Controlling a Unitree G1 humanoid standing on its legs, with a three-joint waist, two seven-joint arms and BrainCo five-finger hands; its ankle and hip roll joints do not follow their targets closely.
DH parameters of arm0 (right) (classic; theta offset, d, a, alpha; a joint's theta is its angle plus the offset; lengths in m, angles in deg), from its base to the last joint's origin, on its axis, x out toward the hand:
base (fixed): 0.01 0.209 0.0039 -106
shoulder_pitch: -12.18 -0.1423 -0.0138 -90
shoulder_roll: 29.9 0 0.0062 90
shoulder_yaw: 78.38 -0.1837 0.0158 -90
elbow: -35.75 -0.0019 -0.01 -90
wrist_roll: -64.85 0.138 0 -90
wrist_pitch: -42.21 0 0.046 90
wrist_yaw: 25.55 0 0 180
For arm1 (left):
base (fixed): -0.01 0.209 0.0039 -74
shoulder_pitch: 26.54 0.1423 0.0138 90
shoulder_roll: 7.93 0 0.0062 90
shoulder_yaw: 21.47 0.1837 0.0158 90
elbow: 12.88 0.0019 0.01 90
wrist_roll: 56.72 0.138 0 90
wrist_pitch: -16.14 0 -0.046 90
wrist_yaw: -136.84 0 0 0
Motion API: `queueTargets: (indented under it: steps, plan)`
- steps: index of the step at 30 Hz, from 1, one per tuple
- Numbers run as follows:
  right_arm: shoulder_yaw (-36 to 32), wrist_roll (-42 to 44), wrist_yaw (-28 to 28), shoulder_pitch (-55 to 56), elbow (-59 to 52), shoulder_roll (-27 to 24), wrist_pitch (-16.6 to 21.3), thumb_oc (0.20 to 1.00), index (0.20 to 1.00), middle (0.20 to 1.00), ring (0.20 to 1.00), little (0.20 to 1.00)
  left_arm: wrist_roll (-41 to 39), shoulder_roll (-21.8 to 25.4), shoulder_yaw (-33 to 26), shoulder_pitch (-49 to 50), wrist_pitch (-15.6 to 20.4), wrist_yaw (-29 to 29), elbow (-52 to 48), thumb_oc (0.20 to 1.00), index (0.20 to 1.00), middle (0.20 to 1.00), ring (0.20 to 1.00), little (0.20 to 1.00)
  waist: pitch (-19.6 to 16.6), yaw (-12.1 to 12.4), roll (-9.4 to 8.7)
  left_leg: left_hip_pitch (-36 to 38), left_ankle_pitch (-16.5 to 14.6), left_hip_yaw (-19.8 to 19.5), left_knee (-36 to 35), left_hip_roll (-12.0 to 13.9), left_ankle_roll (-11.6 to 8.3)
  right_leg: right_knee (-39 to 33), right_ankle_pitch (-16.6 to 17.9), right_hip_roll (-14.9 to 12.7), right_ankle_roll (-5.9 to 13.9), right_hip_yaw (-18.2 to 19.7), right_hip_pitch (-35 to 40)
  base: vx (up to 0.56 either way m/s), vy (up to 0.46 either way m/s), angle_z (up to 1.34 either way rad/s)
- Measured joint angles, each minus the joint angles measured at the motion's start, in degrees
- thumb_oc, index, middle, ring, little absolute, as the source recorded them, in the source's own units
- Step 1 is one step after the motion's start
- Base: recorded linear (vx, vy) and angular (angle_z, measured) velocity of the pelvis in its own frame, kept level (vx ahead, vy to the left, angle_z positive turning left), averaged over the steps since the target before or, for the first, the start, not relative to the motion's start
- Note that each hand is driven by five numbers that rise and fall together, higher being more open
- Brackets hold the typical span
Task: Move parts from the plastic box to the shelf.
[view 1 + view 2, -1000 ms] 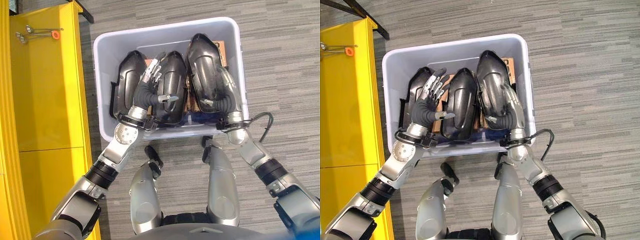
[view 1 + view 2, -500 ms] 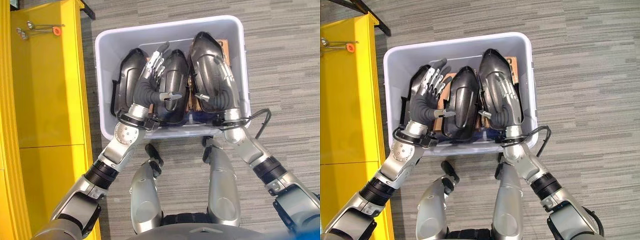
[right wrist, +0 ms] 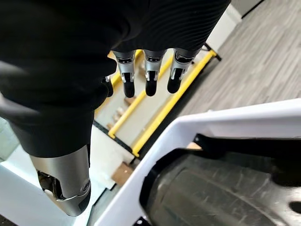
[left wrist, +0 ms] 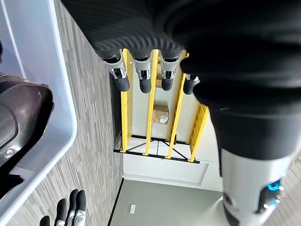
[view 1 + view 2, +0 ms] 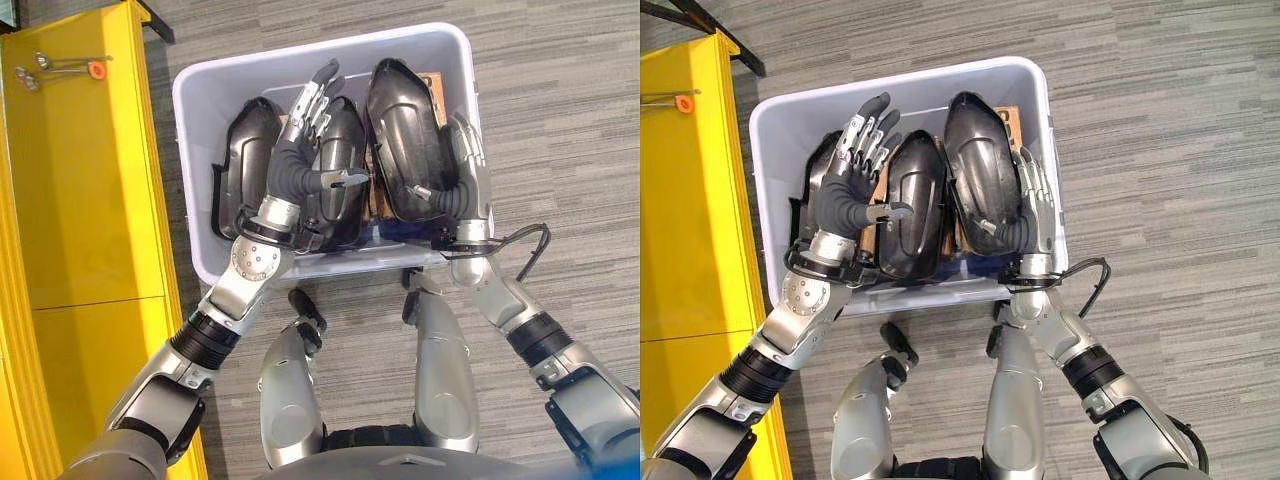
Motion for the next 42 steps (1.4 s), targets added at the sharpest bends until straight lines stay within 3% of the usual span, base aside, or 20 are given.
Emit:
queueTargets:
  steps: [16, 24, 34, 42]
  plan:
    - [0.77, 4.87, -0.39, -6.51, 8.35, 3.4, -2.75, 1.0, 1.0, 1.0, 1.0, 1.0, -0.03, -0.07, 1.85, -3.24, -2.4, 0.04, 0.03, 1.0, 1.0, 1.0, 1.0, 1.0, -0.04, 1.37, 0.13, -3.1, 0.85, -0.3, -0.2, 0.01, 0.04, 0.3, 0.23, -0.04, -0.33, -0.21, -3.15, 0.01, -0.056, 0.01]
    - [0.3, 12.8, 1.84, -8.78, 12.11, 5.95, -3.17, 1.0, 1.0, 1.0, 1.0, 1.0, 0.02, -0.19, 1.94, -4.37, -4.24, 0.15, 0.05, 1.0, 1.0, 1.0, 1.0, 1.0, -0.01, 1.52, 0.25, -5.54, 1.5, -0.87, -0.28, -0.26, 0.15, 0.37, 0.55, -0.33, -0.71, -0.48, -5.13, 0.0, -0.04, 0.03]
    - [-1.75, 9.65, 9.06, -8.99, 15.13, 7.51, -4.18, 1.0, 1.0, 1.0, 1.0, 1.0, 0.07, -1.94, 3.86, -6.88, -4.83, 1.34, 0.05, 1.0, 1.0, 1.0, 1.0, 1.0, -0.05, 1.31, 0.78, -7.61, 1.71, -0.53, -0.3, -0.35, 0.26, 0.31, 1.01, -0.31, -1.02, -0.22, -7.81, 0.0, -0.004, -0.02]
    - [-1.6, 7.14, 9.04, -8.76, 15.15, 7.52, -4.86, 1.0, 1.0, 1.0, 1.0, 1.0, 0.07, -2.0, 4.54, -7.73, -5.88, 2.36, 0.04, 1.0, 1.0, 1.0, 1.0, 1.0, -0.05, 1.12, 0.8, -7.63, 1.76, 0.35, -0.37, -0.46, 0.32, 0.3, 1.27, -0.28, -1.18, 0.44, -8.33, 0.0, -0.001, -0.03]
